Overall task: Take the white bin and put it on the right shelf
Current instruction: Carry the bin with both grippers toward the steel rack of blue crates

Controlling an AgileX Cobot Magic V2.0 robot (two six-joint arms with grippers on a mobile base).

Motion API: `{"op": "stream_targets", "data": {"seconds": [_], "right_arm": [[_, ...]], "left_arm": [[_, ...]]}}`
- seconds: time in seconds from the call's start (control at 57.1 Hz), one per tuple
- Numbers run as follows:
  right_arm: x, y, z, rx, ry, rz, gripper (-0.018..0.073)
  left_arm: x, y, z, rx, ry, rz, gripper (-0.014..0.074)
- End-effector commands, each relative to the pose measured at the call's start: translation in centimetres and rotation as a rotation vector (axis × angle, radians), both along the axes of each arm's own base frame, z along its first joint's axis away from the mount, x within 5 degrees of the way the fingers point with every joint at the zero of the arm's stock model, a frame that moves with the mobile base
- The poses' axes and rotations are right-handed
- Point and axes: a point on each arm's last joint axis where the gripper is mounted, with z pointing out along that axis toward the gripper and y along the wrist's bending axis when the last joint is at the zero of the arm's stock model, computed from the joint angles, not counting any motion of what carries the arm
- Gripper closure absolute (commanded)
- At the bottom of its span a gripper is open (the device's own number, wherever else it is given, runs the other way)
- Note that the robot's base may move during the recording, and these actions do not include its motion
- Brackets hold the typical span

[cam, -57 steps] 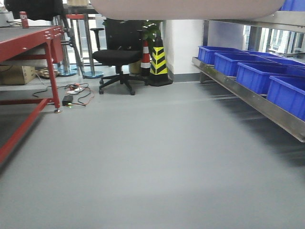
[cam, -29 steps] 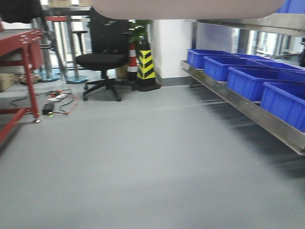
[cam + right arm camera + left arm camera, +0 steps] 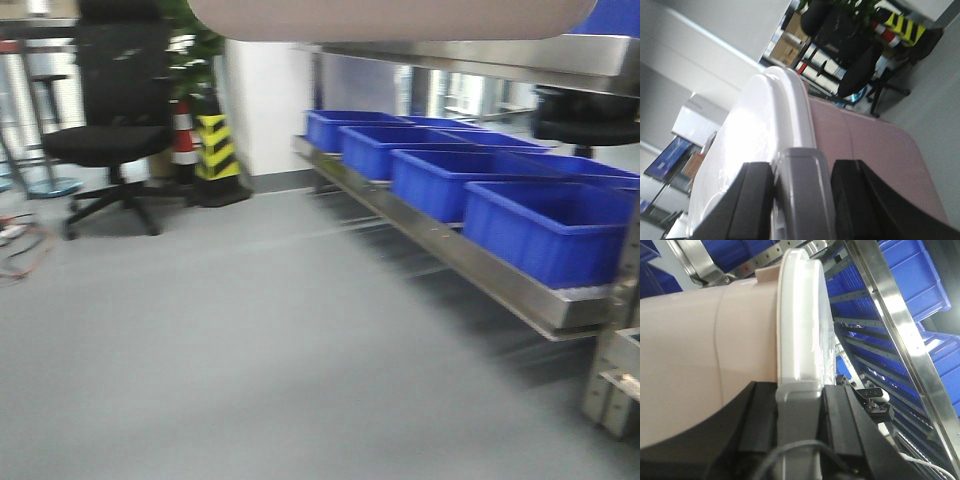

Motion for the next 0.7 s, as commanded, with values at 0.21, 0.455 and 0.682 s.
{"op": "stream_targets", "data": {"seconds": [0.21, 0.455, 0.682], "right_arm": [[-1.57, 1.65, 2.96, 0.080, -0.126, 0.136, 0.0490], [-1.57, 1.65, 2.96, 0.080, -0.126, 0.136, 0.0490], [-1.57, 1.65, 2.96, 0.080, -0.126, 0.136, 0.0490]], "left_arm": [[-4.18, -1.33, 4.47, -0.176, -0.171, -0.269, 0.0722], [-4.16, -1.28, 4.45, -0.174, -0.171, -0.267, 0.0722], [-4.16, -1.28, 4.43, -0.172, -0.171, -0.267, 0.0722]]}}
